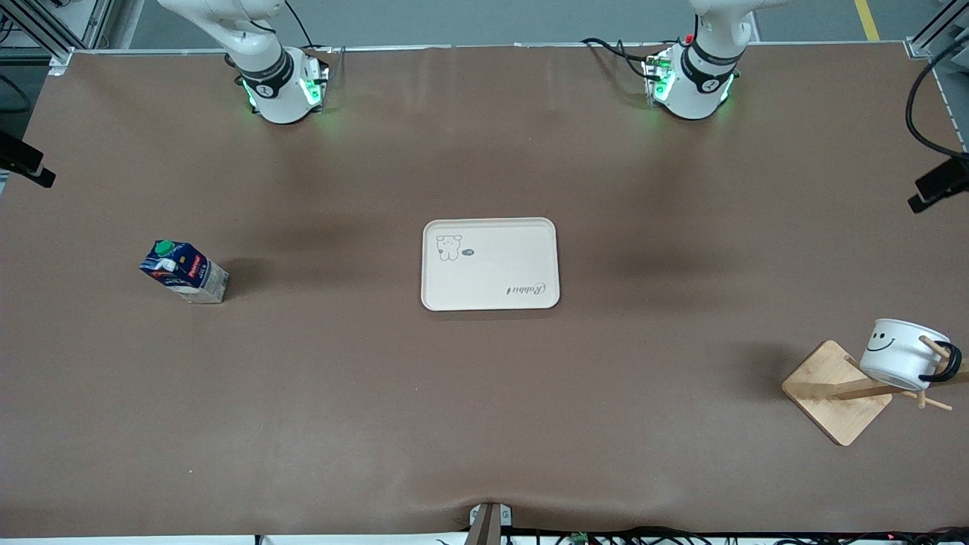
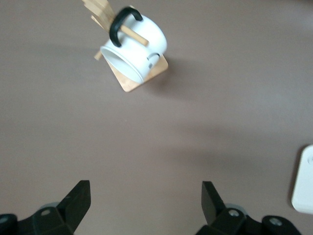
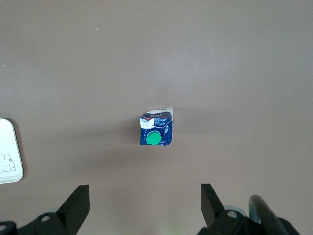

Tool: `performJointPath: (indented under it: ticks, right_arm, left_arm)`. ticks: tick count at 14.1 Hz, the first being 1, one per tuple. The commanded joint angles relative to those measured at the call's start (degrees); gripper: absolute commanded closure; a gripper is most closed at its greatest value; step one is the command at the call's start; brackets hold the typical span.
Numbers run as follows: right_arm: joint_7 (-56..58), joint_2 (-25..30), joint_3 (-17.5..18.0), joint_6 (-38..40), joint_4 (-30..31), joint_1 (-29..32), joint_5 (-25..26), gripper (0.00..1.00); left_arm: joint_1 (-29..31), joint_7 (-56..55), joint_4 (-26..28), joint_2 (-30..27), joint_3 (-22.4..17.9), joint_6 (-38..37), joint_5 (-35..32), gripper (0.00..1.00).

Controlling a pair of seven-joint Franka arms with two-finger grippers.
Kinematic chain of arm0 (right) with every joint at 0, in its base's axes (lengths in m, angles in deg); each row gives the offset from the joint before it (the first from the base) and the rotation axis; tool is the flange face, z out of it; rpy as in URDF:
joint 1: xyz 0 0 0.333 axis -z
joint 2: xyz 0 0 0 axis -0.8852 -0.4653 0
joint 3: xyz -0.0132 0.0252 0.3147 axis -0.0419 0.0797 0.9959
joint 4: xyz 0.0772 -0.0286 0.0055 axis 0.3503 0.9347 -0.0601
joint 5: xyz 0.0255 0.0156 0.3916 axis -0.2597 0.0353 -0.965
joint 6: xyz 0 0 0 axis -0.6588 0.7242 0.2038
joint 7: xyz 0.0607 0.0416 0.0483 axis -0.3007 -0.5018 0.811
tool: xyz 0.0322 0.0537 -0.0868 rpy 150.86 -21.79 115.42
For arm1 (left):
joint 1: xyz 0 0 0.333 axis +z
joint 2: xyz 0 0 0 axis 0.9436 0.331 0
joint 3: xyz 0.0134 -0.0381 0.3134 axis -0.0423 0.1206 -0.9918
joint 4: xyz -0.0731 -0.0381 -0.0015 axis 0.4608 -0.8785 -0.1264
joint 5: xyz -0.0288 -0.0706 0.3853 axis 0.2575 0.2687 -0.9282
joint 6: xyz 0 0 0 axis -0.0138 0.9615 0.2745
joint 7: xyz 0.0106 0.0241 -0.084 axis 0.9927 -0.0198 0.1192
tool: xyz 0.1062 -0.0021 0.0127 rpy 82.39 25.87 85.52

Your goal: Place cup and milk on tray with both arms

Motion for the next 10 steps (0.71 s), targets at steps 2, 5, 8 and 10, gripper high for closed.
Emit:
performJointPath:
  ticks: [2,5,8,10]
  right_arm:
    - [-0.03,0.0,0.75,-0.05,-0.24,1.16,-1.2,0.0]
    - [-0.03,0.0,0.75,-0.05,-0.24,1.16,-1.2,0.0]
    - [-0.03,0.0,0.75,-0.05,-0.24,1.25,-1.2,0.0]
    - [-0.03,0.0,0.75,-0.05,-0.24,1.25,-1.2,0.0]
  left_arm:
    - [1.55,-1.02,3.62,0.56,0.32,7.81,-1.08,0.0]
    - [5.16,-1.38,12.48,-2.6,0.58,17.9,-0.2,0.0]
    - [6.91,-1.82,21.02,-4.45,0.58,29.42,1.02,0.0]
    - [7.1,-1.91,24.19,-4.02,0.49,36.19,3.74,0.0]
